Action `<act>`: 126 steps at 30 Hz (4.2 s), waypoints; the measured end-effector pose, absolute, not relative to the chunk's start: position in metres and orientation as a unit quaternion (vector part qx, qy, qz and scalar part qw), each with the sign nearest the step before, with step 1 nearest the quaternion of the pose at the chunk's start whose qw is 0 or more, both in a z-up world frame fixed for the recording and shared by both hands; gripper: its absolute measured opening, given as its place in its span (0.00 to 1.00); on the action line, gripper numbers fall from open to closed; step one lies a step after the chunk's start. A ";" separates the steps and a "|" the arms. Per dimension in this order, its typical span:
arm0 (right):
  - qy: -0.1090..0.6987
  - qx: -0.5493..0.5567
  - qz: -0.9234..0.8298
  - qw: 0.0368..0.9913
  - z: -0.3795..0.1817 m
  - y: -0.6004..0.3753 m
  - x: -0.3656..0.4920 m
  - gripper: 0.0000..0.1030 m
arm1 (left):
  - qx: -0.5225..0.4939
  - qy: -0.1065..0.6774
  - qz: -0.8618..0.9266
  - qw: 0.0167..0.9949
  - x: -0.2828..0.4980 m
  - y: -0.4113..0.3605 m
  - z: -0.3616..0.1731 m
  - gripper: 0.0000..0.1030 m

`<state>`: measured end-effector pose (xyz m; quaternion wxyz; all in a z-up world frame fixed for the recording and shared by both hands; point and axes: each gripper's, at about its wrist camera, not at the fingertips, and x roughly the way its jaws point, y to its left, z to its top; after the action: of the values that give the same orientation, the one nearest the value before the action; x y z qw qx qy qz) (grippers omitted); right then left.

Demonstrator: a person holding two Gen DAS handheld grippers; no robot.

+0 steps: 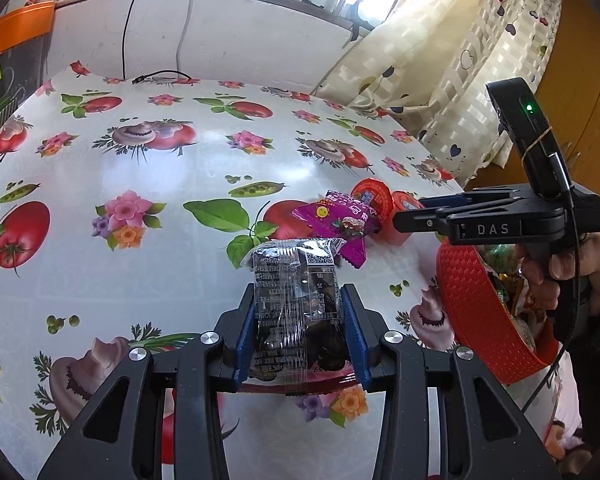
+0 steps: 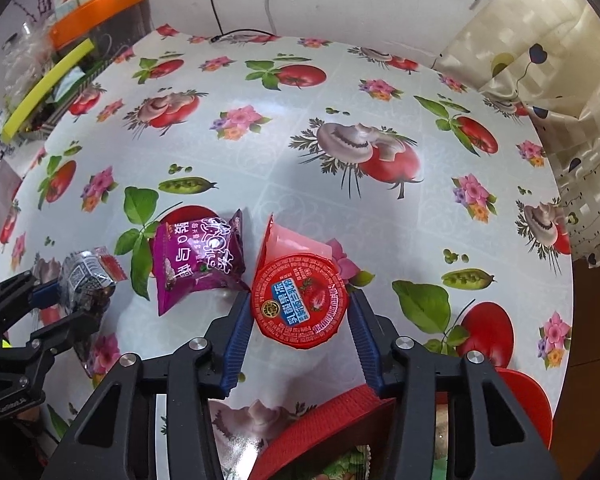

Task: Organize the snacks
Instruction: 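Close the right tool on the red jelly cup and lift it, then carry the black snack with the left tool while the right carries the jelly cup over the basket, then open the left tool to drop the black snack while the right releases the jelly cup into the basket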

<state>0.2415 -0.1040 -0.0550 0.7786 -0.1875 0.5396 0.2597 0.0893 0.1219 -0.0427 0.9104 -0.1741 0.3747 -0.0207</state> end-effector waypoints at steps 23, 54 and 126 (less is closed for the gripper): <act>0.458 -0.131 0.292 0.829 0.008 -0.124 0.162 0.41 | -0.146 0.357 -0.008 0.923 0.065 0.101 -0.005 0.40; 0.413 -0.065 0.261 0.870 0.050 -0.213 0.081 0.41 | -0.093 0.338 -0.081 0.933 0.056 0.010 0.046 0.40; 0.468 -0.043 0.216 0.856 0.014 -0.279 0.075 0.42 | -0.102 0.375 -0.182 0.903 0.106 -0.062 0.010 0.40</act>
<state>0.0754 -0.2789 0.0135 0.8558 -0.0432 0.4682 0.2157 0.1057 -0.0618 0.0095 0.9031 -0.1023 0.3751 -0.1824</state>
